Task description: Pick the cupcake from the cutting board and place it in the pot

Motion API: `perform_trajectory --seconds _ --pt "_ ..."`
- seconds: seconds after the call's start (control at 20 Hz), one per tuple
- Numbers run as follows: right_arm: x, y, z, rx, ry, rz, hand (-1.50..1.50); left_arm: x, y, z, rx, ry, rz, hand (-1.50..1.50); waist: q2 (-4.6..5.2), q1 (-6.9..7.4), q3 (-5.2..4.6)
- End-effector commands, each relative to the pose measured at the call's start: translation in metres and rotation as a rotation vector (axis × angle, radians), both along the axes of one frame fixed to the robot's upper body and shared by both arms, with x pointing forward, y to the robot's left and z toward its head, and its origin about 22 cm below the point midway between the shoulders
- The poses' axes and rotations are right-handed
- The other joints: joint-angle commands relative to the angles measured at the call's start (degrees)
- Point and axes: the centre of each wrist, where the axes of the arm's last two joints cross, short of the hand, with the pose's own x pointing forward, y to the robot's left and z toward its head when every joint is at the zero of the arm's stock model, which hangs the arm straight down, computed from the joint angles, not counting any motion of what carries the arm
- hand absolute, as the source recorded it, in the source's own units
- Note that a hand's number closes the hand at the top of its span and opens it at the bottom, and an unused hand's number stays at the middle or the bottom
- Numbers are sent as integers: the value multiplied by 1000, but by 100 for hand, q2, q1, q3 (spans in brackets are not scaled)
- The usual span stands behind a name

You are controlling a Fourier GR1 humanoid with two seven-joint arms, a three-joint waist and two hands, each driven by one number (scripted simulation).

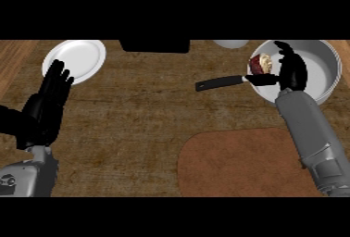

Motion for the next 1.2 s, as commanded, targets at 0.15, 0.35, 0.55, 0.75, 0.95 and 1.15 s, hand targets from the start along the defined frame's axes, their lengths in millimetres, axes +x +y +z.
perform_trajectory --seconds 0.15,0.35,0.55,0.75,0.95,1.15 --pt "-5 -12 -3 272 -283 41 -150 0 2 11 6 6 19 0 -39 -82 7" --pt "-13 -45 -3 397 -340 26 -150 -4 12 4 -7 21 36 0 -75 -172 -8" --pt "-18 -77 8 424 -361 49 -150 -2 16 6 13 10 40 0 -84 -205 -15" --pt "-35 -117 14 441 -348 43 -150 -3 15 -4 6 5 58 0 -93 -226 -18" --pt "-60 -152 14 449 -343 95 -150 -3 12 -2 8 9 45 0 -102 -247 -19" --pt "-88 -179 7 445 -324 83 -150 3 25 -6 -4 24 41 0 -97 -261 -20"
